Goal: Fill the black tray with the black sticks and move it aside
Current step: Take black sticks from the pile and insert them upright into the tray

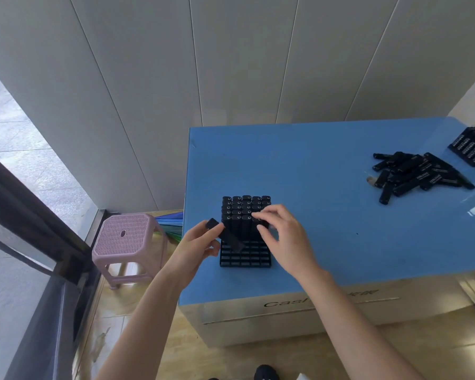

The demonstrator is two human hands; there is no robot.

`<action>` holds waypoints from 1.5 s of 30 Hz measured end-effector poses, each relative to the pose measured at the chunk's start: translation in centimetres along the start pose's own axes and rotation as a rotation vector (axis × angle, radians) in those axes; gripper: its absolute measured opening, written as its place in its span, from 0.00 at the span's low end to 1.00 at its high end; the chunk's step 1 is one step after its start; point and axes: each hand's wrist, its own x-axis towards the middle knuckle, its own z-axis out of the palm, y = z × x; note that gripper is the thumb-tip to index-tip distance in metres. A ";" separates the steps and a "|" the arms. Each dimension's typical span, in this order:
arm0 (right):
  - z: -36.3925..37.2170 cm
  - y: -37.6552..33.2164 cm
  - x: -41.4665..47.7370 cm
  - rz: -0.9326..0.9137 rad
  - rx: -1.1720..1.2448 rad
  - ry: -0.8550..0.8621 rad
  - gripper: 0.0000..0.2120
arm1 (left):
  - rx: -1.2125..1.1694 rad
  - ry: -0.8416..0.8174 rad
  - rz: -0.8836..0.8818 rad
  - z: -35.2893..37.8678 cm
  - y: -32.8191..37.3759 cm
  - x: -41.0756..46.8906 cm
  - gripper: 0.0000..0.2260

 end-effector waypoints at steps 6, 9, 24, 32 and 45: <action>0.3 -2.4 -2.1 0.263 0.440 -0.135 0.12 | 0.022 0.032 0.062 0.8 -0.2 0.3 0.05; 0.5 -2.4 -2.3 0.337 0.619 -0.032 0.11 | 0.085 0.022 0.090 1.6 -0.6 0.1 0.04; -3.1 1.4 -0.2 0.097 0.050 0.087 0.05 | 1.335 0.233 0.359 -1.4 -0.7 0.2 0.11; -1.4 2.0 0.4 0.056 -0.024 0.097 0.07 | 1.331 0.219 0.318 -2.1 -0.7 -0.2 0.11; -0.1 1.6 -0.9 -0.034 -0.251 0.142 0.11 | 1.303 0.195 0.333 -2.4 -0.5 -0.8 0.11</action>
